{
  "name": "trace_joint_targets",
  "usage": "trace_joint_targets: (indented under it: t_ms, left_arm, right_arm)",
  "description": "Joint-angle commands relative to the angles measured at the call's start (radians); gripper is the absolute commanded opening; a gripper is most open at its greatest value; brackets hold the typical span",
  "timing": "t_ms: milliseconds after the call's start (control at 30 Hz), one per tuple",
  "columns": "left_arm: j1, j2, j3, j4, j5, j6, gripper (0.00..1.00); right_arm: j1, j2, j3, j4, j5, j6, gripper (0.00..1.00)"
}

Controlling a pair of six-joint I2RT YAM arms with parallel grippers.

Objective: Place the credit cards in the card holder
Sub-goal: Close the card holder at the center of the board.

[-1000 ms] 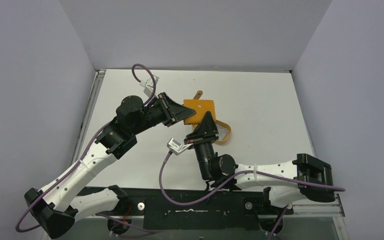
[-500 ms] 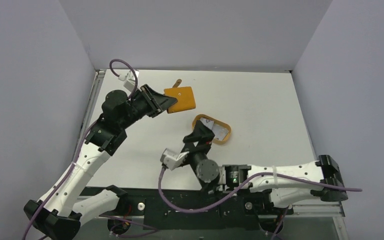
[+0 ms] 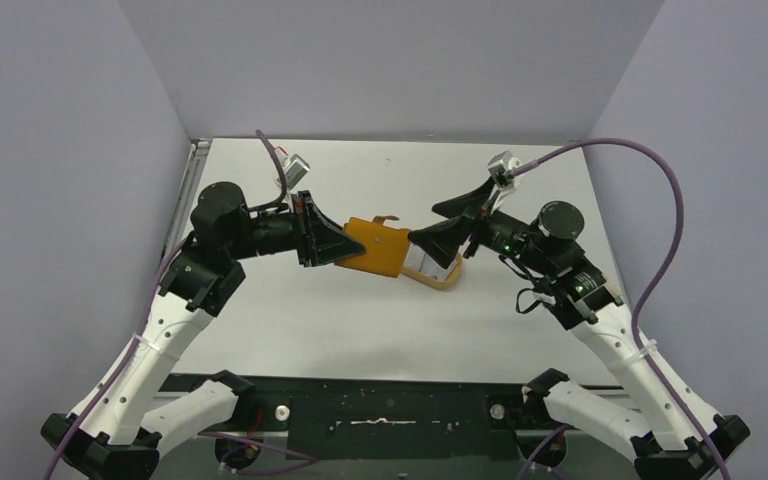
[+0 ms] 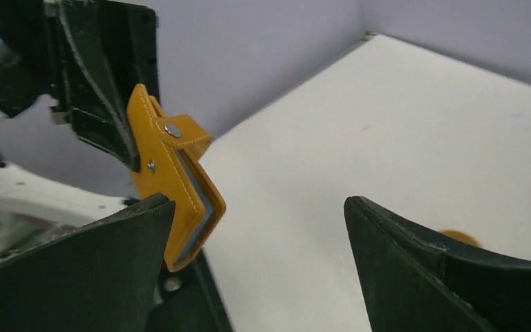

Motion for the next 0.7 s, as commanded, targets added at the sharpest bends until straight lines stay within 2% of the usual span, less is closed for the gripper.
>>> trace_joint_targets:
  t_ms: [0,67,200,400,667]
  left_arm:
    - [-0.002,-0.013,0.032,0.189,0.233,0.037,0.0]
    - [-0.007,-0.011,0.045,0.196,0.247,0.055,0.0]
    - [-0.024,0.013,0.072,0.204,0.264,0.071,0.0]
    - [-0.043,0.043,0.097,0.203,0.267,0.087,0.0]
    - [-0.051,0.061,0.13,0.208,0.261,0.088,0.0]
  right_arm:
    - [-0.025,0.046,-0.102,0.386,-0.396,0.48,1.0]
    - [-0.035,0.058,-0.147,0.541,-0.423,0.6,0.98]
    - [-0.039,0.082,-0.185,0.69,-0.444,0.718,0.9]
    - [-0.036,0.138,-0.219,0.902,-0.469,0.884,0.66]
    - [-0.03,0.14,-0.212,0.883,-0.515,0.897,0.39]
